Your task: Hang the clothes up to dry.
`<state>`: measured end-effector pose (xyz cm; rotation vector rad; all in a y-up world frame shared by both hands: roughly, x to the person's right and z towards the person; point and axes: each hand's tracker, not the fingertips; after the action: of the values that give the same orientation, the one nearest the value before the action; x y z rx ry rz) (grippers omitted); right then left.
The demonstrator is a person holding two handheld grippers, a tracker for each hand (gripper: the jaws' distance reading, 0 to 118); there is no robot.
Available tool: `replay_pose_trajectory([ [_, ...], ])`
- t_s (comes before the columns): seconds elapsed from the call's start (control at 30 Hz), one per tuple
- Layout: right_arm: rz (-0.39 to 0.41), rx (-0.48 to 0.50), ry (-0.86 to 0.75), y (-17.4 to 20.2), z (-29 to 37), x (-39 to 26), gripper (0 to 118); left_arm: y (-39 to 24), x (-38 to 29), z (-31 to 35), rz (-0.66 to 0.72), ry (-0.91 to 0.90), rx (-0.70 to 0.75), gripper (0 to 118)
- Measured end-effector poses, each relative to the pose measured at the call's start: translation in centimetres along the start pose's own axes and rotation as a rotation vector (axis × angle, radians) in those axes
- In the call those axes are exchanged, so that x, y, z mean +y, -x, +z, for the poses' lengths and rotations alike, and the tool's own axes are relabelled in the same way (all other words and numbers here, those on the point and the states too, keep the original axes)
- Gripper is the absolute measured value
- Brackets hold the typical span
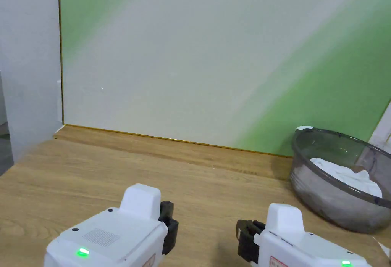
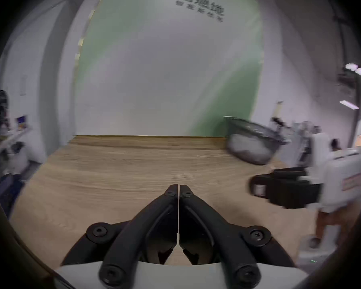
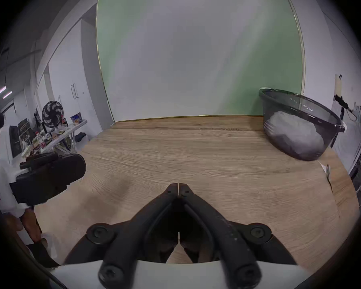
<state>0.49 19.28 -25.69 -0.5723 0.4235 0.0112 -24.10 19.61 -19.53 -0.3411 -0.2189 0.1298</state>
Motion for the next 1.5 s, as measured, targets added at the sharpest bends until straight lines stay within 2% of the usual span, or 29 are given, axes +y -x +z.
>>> replay_pose_trajectory([
  [0.1, -0.058, -0.028, 0.004, -2.8, 0.8, -0.6, 2, -0.7, -0.1, 0.1, 0.048, -0.019, -0.354, 0],
  [0.17, -0.105, -0.074, 0.002, -5.2, 1.6, -1.2, 2, -2.2, -0.1, -0.4, -0.004, -0.050, -0.370, 0],
  [0.27, -0.161, -0.129, 0.028, -8.7, 2.8, -1.6, 2, -4.3, 0.2, -2.9, -0.095, -0.004, -0.370, 0],
  [0.43, -0.153, -0.149, -0.076, -13.8, 6.1, 2.9, 2, -7.0, 1.5, -7.1, -0.118, 0.001, -0.415, 0],
  [0.57, -0.062, -0.111, -0.152, -18.1, 7.6, 10.9, 2, -8.8, 3.6, -10.3, -0.145, -0.004, -0.469, 0],
  [0.63, 0.001, -0.141, -0.089, -21.0, 6.5, 15.6, 2, -9.6, 4.9, -11.9, -0.156, -0.015, -0.479, 0],
  [0.77, 0.060, -0.215, 0.084, -27.4, 0.4, 23.6, 2, -9.9, 7.0, -14.7, -0.117, -0.027, -0.513, 0],
  [0.87, -0.023, -0.230, 0.336, -33.3, -6.4, 27.2, 2, -9.6, 7.6, -16.5, -0.116, -0.029, -0.511, 0],
  [1.0, -0.119, -0.334, 0.496, -38.3, -13.4, 28.3, 3, -8.6, 7.8, -18.5, -0.095, -0.012, -0.484, 0],
  [1.03, -0.129, -0.338, 0.525, -38.9, -15.1, 27.9, 10, -8.3, 7.8, -19.0, -0.077, -0.002, -0.489, 0],
  [1.07, -0.152, -0.333, 0.544, -39.5, -16.4, 27.5, 21, -7.9, 7.8, -19.5, -0.058, 0.013, -0.501, 0],
  [1.1, -0.186, -0.343, 0.579, -40.3, -18.0, 27.0, 41, -7.6, 7.7, -20.0, -0.047, 0.028, -0.513, 0],
  [1.13, -0.211, -0.366, 0.610, -40.9, -19.4, 26.6, 73, -7.3, 7.6, -20.4, -0.050, 0.042, -0.519, 0],
  [1.17, -0.217, -0.381, 0.619, -41.3, -20.0, 25.7, 93, -7.1, 7.5, -20.8, -0.054, 0.048, -0.518, 0],
  [1.2, -0.220, -0.389, 0.637, -41.9, -21.1, 25.1, 105, -6.9, 7.3, -21.1, -0.059, 0.052, -0.515, 0],
  [1.23, -0.248, -0.396, 0.661, -42.5, -22.0, 24.4, 109, -6.7, 7.1, -21.5, -0.056, 0.060, -0.510, 0],
  [1.3, -0.285, -0.388, 0.700, -45.5, -24.3, 23.5, 109, -6.2, 6.9, -22.4, -0.036, 0.082, -0.513, 0],
  [1.4, -0.313, -0.416, 0.725, -47.2, -26.1, 21.5, 109, -5.8, 6.4, -23.6, -0.015, 0.099, -0.514, 0],
  [1.5, -0.372, -0.393, 0.755, -48.7, -27.4, 18.9, 110, -5.7, 5.9, -24.2, 0.004, 0.104, -0.513, 0],
])
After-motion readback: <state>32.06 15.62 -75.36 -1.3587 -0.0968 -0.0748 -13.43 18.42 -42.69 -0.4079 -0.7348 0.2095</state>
